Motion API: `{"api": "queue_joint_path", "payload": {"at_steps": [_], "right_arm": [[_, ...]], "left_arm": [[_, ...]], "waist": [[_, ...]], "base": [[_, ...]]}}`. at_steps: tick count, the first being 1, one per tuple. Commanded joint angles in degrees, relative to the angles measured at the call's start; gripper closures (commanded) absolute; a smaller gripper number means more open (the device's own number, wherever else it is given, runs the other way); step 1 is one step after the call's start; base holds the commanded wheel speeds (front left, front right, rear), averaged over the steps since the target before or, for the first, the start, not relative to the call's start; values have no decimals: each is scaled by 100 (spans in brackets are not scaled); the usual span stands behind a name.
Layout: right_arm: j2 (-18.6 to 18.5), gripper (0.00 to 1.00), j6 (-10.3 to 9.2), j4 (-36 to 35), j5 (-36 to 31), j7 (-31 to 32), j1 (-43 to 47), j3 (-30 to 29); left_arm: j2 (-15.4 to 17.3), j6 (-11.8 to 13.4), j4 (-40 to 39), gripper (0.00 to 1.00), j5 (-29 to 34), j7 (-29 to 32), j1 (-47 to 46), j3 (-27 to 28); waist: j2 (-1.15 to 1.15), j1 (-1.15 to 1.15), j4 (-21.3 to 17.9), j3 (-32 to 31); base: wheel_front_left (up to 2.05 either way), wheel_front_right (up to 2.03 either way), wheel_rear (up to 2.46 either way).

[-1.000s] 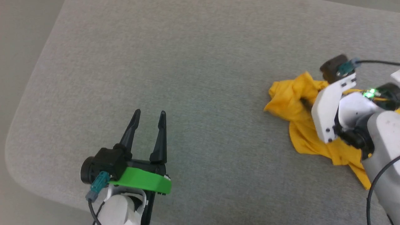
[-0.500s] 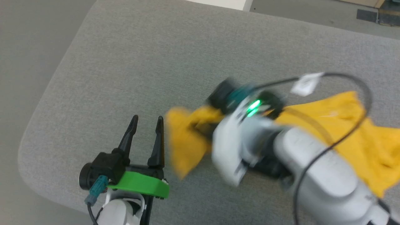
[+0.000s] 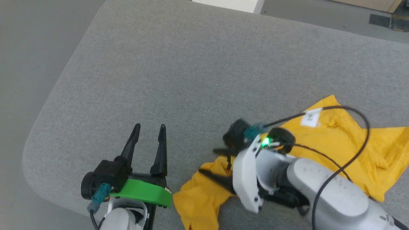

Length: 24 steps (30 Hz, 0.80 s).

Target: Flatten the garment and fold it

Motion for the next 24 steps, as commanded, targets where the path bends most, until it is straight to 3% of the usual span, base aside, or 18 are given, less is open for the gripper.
{"api": "queue_joint_path", "payload": {"at_steps": [1, 6, 10, 13, 17, 21, 24], "right_arm": [[134, 0, -8, -2, -113, -411, 79, -607], [157, 0, -8, -114, -626, -988, 372, -1878], [328, 0, -8, -382, -1417, -1322, 1015, -3323], [689, 0, -8, -842, -2140, -1528, 1732, -4565], [1259, 0, -8, -1635, -2970, -1806, 2785, -5799], [1524, 0, -8, -2097, -3314, -2258, 3716, -6610], [1538, 0, -8, -1966, -3111, -2615, 4254, -6899]], "left_arm": [[-27, 4, 33, 0, 19, -22, 107, 15], [-20, -37, 6, 0, 132, -22, 253, 106], [8, -63, -59, 0, 195, -22, 383, 183], [19, -80, -128, 0, 226, -22, 469, 224], [44, -96, -226, 0, 251, -22, 565, 296], [71, -130, -328, 0, 286, -22, 663, 351], [87, -149, -382, 0, 312, -22, 742, 393]], "waist": [[0, 0, -210, -255], [0, 0, -463, -530], [0, 0, -676, -676], [0, 0, -827, -728], [0, 0, -1026, -731], [0, 0, -1230, -701], [0, 0, -1385, -665]], "base": [[0, 0, 0], [0, 0, 0], [0, 0, 0], [0, 0, 0], [0, 0, 0], [0, 0, 0], [0, 0, 0]]}}
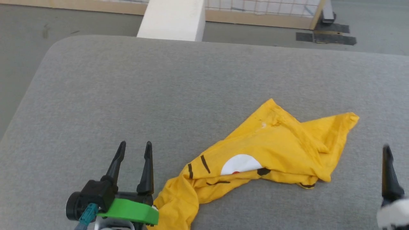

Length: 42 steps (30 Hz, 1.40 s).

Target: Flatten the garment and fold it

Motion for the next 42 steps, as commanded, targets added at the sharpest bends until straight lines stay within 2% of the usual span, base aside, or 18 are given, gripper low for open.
{"api": "queue_joint_path", "payload": {"at_steps": [1, 5, 9, 15, 18, 24, 28, 39, 40, 41, 42], "right_arm": [[11, 0, -8, 156, 204, -162, 185, -63], [13, 0, -8, 530, 441, -483, 360, 11], [14, 0, -8, 653, 464, -651, 189, 20], [14, 0, -8, 652, 380, -660, -82, -92], [14, 0, -8, 612, 350, -616, -203, -113], [14, 0, -8, 549, 339, -515, -415, -29], [14, 0, -8, 536, 356, -468, -506, 65], [15, 0, -8, 576, 397, -512, -746, 228], [15, 0, -8, 597, 403, -526, -761, 227], [15, 0, -8, 614, 409, -537, -770, 228], [15, 0, -8, 637, 416, -550, -780, 232]], "left_arm": [[37, -37, -41, 0, 84, -22, 100, 27], [51, -69, -67, 0, 119, -22, 95, 28], [172, -226, -94, 0, 196, 96, -310, -214], [570, -468, 104, 0, 288, 1217, -1851, -1280], [739, -484, 432, 0, -26, 1930, -2755, -2145], [861, -487, 1187, 0, -849, 2664, -4100, -3378], [748, -488, 1812, 0, -1303, 2953, -4602, -3775], [787, -488, 3163, 0, -1762, 3646, -5542, -4556], [793, -488, 3262, 12, -1778, 3699, -5581, -4599], [794, -485, 3340, 51, -1775, 3706, -5603, -4604], [784, -481, 3434, 100, -1775, 3721, -5610, -4617]], "waist": [[0, 0, -219, 38], [0, 0, -429, 110], [0, 0, -523, 218], [0, 0, -459, 476], [0, 0, -441, 645], [0, 0, -496, 976], [0, 0, -582, 1215], [0, 0, -908, 1818], [0, 0, -919, 1839], [0, 0, -926, 1851], [0, 0, -934, 1858]], "base": [[0, 0, 0], [0, 0, 0], [0, 0, 0], [0, 0, 0], [0, 0, 0], [0, 0, 0], [0, 0, 0], [0, 0, 0], [0, 0, 0], [0, 0, 0], [0, 0, 0]]}}
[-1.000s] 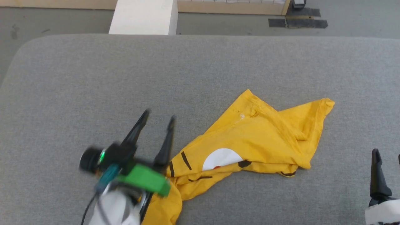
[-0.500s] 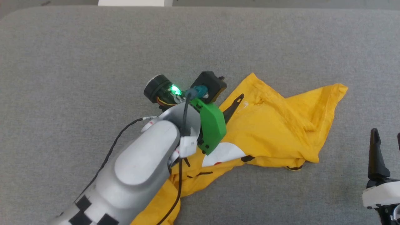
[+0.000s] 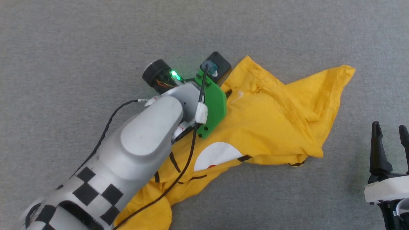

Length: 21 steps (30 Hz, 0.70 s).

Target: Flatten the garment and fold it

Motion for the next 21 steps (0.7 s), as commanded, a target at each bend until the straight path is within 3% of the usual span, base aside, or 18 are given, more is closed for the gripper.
{"api": "queue_joint_path", "payload": {"at_steps": [1, 6, 12, 21], "right_arm": [[3, 0, -9, 36, 19, -45, -116, 7], [3, 0, -9, 151, 17, -72, -134, -46], [3, 0, -9, 158, -3, -51, -102, -150], [3, 0, -9, 90, 19, -18, -143, -144]], "left_arm": [[22, -5, 194, 100, -38, 132, 48, -82], [-56, -8, 244, 100, -300, 93, 77, -27], [47, 225, -238, 100, -851, -281, -126, 760], [1257, 1038, -703, 100, -1029, -648, -678, 2106]], "waist": [[0, 0, -91, 79], [0, 0, -31, -73], [0, 0, 100, -257], [0, 0, 55, 88]], "base": [[0, 0, 0], [0, 0, 0], [0, 0, 0], [0, 0, 0]]}}
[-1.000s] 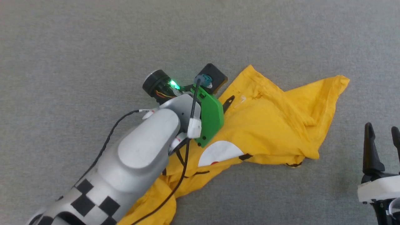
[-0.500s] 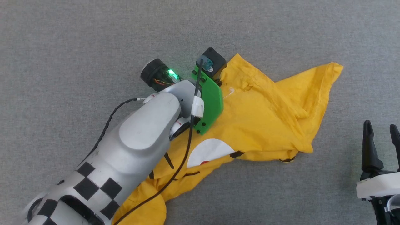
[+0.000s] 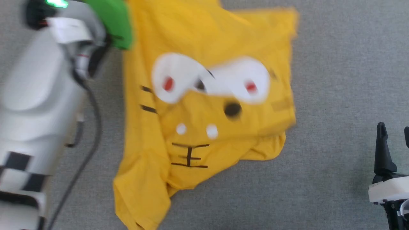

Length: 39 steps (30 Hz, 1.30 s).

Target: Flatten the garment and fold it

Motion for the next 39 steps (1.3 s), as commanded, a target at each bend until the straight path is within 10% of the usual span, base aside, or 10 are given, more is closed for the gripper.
{"api": "queue_joint_path", "payload": {"at_steps": [1, 12, 13, 14, 26, 39], "right_arm": [[3, 0, -9, -23, 12, 18, -129, -4], [3, 0, -9, -112, -121, 81, -303, -33], [3, 0, -9, -120, -133, 95, -311, -33], [3, 0, -9, -129, -149, 115, -319, -30], [3, 0, -9, -129, -229, 283, -171, -37], [3, 0, -9, -265, -206, 434, 351, 35]], "left_arm": [[174, 108, 76, 100, 43, -110, -26, 105], [597, 721, 1079, 100, 171, -1341, 309, 700], [566, 710, 1127, 65, 169, -1400, 315, 695], [518, 701, 1166, 0, 154, -1511, 308, 714], [137, 190, 79, 0, -93, -2890, 918, 932], [-386, 935, -3596, 0, 1409, -3056, 4990, 2024]], "waist": [[0, 0, -87, 199], [0, 0, -153, 601], [0, 0, -133, 599], [0, 0, -105, 586], [0, 0, 161, -259], [0, 0, 288, -1123]], "base": [[0, 0, 0], [0, 0, 0], [0, 0, 0], [0, 0, 0], [0, 0, 0], [0, 0, 0]]}}
